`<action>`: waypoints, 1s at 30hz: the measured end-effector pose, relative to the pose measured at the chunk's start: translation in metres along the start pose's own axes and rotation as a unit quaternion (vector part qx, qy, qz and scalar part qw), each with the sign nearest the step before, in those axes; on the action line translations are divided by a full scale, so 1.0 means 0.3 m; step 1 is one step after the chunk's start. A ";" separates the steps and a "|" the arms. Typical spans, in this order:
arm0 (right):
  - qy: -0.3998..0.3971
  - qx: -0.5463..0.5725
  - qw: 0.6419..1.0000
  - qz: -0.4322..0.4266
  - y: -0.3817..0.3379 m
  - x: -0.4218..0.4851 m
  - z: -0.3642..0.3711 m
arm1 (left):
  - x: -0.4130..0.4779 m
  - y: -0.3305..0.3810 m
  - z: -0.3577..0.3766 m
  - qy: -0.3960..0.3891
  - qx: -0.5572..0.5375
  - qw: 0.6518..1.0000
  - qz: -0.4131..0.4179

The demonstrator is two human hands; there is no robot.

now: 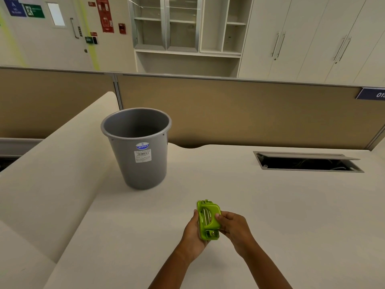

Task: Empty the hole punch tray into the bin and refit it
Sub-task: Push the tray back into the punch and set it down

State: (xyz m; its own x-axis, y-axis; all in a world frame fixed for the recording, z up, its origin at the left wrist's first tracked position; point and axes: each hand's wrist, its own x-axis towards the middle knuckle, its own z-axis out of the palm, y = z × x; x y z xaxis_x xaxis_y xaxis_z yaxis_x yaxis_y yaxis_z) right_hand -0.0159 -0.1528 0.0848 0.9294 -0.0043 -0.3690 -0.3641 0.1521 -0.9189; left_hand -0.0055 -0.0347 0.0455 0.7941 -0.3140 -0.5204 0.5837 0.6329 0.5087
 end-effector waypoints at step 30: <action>-0.060 -0.095 0.993 -0.029 -0.003 -0.003 0.007 | 0.024 0.009 -0.030 0.067 0.242 0.955 0.158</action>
State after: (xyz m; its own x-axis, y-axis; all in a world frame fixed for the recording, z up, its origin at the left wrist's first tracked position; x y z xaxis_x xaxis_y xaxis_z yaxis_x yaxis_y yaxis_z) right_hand -0.0162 -0.1510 0.0860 0.9456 0.1125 -0.3052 -0.3033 -0.0343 -0.9523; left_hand 0.0002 -0.0289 0.0369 0.9338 -0.0478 -0.3546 0.3540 0.2691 0.8957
